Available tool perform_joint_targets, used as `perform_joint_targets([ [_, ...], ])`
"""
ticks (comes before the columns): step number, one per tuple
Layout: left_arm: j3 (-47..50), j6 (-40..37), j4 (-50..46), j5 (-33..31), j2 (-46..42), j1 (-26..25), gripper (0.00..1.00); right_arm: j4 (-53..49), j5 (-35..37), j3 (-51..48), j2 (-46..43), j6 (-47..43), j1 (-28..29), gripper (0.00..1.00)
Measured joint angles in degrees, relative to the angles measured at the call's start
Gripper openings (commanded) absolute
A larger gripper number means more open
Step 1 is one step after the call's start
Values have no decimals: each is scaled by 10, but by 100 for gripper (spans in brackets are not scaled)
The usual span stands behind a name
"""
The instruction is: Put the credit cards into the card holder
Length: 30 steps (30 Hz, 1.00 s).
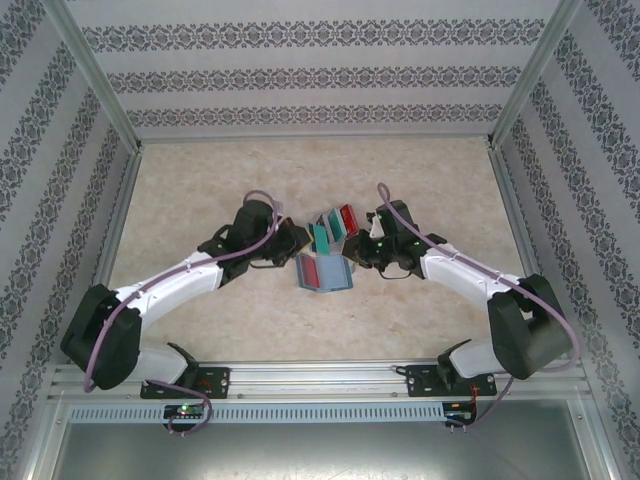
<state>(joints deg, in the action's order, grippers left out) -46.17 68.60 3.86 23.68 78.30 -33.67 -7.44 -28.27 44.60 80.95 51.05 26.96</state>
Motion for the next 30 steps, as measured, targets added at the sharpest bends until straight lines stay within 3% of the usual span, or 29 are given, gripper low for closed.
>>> perform_joint_targets([
  [8,117,-51,39,-73,8,-51,0,6,2,5,58,-10,34,4],
  [20,162,-93,168,-109,27,-54,0,5,39,10,105,-46,33,7],
  [30,165,-92,204,-130,76,-61,0,-11,80,24,135,-72,24,9],
])
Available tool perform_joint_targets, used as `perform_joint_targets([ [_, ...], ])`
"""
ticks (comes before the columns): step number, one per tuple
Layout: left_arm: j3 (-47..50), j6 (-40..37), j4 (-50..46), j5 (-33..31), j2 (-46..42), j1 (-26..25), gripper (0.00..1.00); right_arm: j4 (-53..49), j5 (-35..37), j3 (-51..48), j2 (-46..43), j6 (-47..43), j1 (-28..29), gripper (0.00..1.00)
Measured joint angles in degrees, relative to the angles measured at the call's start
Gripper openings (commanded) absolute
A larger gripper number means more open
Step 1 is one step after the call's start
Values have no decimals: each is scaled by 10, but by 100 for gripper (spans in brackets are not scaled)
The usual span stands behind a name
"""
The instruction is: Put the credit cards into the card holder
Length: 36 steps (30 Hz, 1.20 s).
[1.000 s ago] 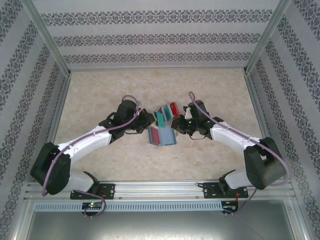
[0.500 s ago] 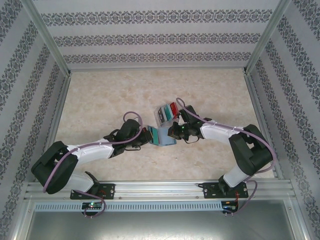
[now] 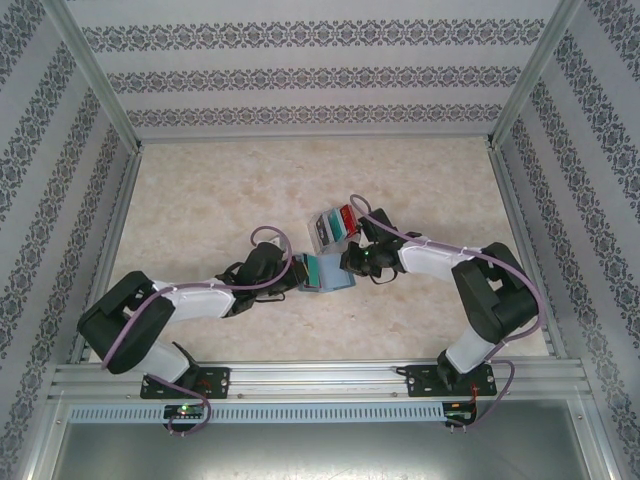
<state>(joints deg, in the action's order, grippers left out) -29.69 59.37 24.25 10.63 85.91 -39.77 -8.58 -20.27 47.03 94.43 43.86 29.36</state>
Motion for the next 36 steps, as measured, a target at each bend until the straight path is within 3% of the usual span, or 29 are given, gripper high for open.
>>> perform_joint_targets([
  [5,2,11,46,3,40,0,0,1,16,-7,7,-2,0,7],
  [16,46,41,120,2,42,-5,0,39,23,-25,5,17,8,5],
  [36,69,91,186,-66,23,-41,0,35,29,-23,5,22,9,5],
])
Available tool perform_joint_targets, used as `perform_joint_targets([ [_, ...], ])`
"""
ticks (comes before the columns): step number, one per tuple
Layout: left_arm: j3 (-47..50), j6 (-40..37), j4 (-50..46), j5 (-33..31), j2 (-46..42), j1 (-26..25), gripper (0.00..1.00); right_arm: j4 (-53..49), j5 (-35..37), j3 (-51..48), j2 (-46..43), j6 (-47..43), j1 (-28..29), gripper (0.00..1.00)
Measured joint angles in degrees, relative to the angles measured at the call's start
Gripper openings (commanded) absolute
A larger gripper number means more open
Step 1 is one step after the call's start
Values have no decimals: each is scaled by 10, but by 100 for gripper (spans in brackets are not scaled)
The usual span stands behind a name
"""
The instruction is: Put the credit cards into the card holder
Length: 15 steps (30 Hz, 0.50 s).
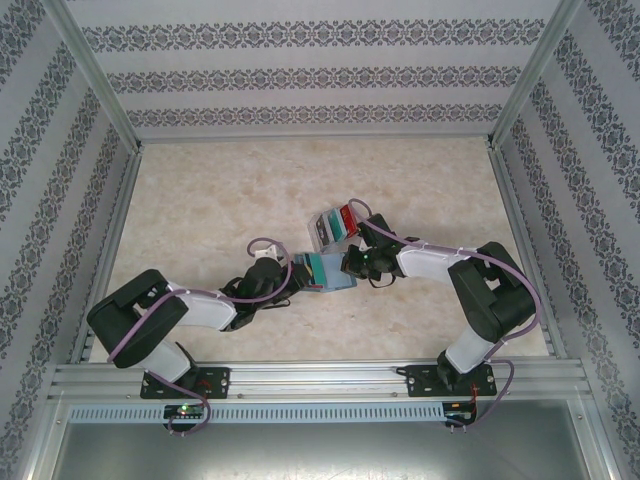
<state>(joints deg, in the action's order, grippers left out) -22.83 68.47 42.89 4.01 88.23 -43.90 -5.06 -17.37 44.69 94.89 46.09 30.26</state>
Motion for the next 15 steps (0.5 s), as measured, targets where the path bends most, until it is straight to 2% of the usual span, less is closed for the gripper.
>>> perform_joint_targets([
  [7,-3,29,63,-2,90,0,0,-6,2,3,0,0,0,6],
  [15,-10,41,90,-2,99,-1,0,-14,8,7,0,-2,0,7],
])
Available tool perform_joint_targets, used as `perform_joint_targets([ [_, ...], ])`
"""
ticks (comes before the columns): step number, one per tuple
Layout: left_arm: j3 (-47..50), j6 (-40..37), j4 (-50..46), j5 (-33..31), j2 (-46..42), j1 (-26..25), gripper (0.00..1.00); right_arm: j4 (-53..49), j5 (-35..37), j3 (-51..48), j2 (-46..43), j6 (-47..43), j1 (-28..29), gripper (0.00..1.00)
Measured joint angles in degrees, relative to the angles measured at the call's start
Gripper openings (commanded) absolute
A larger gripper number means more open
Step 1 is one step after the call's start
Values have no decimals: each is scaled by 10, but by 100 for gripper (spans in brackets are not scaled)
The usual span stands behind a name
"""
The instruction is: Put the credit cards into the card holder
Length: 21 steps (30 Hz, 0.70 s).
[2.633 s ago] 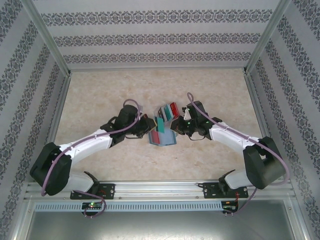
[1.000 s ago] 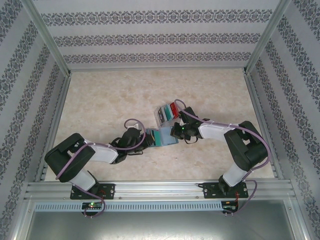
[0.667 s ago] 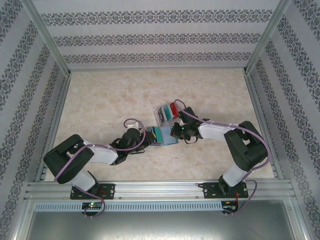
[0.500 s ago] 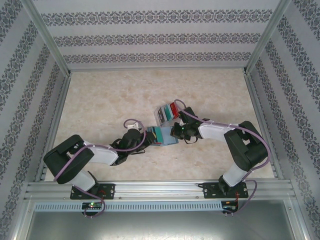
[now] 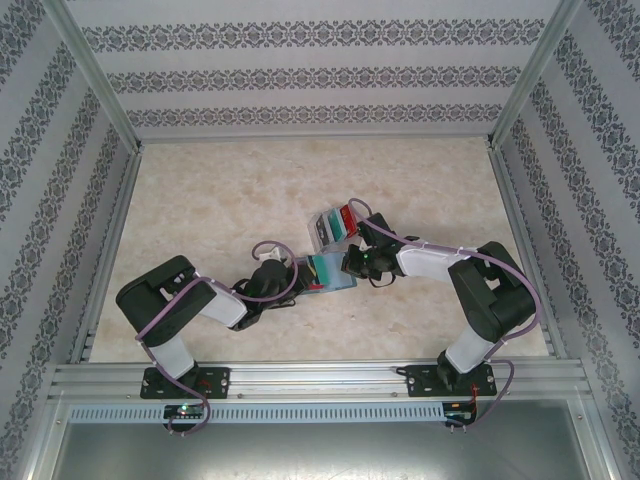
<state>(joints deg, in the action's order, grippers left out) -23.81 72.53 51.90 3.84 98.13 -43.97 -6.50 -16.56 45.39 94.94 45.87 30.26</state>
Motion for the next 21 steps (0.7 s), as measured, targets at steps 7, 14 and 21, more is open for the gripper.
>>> perform_joint_targets([
  [7,-7,0,-2,7,2,-3,0,-21,4,4,-4,-23,-10,11],
  [14,-10,9,0,19,11,-3,0,-32,4,8,-4,-28,-16,11],
  [21,-19,17,19,39,42,-3,0,-39,2,13,0,-28,-17,11],
])
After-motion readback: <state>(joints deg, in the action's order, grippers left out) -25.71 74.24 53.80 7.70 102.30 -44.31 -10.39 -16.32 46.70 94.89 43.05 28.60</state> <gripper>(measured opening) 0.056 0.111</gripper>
